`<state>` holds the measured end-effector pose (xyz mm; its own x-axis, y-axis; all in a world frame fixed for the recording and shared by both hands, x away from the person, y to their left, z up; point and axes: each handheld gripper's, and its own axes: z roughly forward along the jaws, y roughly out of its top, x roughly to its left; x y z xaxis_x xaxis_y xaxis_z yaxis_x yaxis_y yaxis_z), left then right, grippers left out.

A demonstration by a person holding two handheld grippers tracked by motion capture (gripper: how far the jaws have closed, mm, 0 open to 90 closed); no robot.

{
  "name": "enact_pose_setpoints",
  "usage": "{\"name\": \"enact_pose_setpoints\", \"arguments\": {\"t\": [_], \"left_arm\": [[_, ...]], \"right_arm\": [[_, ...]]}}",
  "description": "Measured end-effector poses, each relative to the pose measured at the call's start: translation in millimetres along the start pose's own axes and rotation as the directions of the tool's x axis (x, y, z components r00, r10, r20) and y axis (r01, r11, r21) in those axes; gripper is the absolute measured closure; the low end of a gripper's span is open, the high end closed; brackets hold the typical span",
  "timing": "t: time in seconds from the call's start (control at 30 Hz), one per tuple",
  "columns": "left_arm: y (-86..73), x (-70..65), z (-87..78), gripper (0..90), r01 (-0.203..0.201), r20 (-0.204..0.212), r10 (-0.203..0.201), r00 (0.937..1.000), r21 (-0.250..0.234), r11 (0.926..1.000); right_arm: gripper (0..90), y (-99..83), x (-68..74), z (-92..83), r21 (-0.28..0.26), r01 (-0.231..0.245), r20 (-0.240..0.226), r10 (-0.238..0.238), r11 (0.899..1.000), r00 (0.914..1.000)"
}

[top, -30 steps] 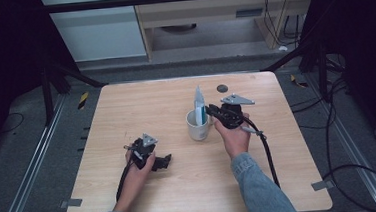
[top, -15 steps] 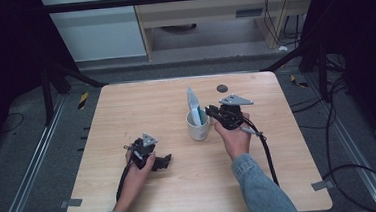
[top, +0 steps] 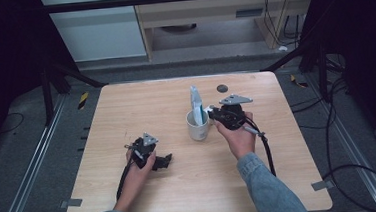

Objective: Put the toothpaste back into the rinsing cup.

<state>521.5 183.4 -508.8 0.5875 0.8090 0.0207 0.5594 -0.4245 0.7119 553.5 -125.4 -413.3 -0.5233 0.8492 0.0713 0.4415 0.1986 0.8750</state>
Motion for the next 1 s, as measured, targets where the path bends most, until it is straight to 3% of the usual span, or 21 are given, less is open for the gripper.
{"name": "enact_pose_setpoints", "arguments": {"t": [0.27,0.4,0.5,0.63,1.0], "left_arm": [[0.4,-0.2,0.6,0.0,0.001,0.001,-0.001,1.0000,-0.002,1.0000],[0.4,-0.2,0.6,0.0,0.001,0.002,-0.001,1.0000,-0.002,1.0000],[0.4,-0.1,0.6,0.0,0.000,0.002,0.000,1.0000,-0.002,1.0000],[0.4,-0.1,0.6,0.0,0.000,0.002,0.000,1.0000,-0.002,1.0000],[0.4,-0.3,0.6,0.0,0.003,0.002,-0.003,1.0000,-0.002,1.0000]], "right_arm": [[51.2,2.2,-0.3,-1.3,0.035,-0.002,-0.016,0.002,0.999,0.9999],[37.3,4.1,-2.3,-5.0,0.049,0.013,-0.005,-0.013,0.999,0.9999],[20.6,5.8,-5.3,-10.0,0.068,0.008,0.012,-0.009,0.998,0.9999],[10.3,7.2,-7.6,-18.0,0.080,0.046,0.038,-0.049,0.996,0.9981],[7.7,-1.6,-32.7,-49.8,0.095,0.134,0.017,-0.136,0.986,0.9906]]}}
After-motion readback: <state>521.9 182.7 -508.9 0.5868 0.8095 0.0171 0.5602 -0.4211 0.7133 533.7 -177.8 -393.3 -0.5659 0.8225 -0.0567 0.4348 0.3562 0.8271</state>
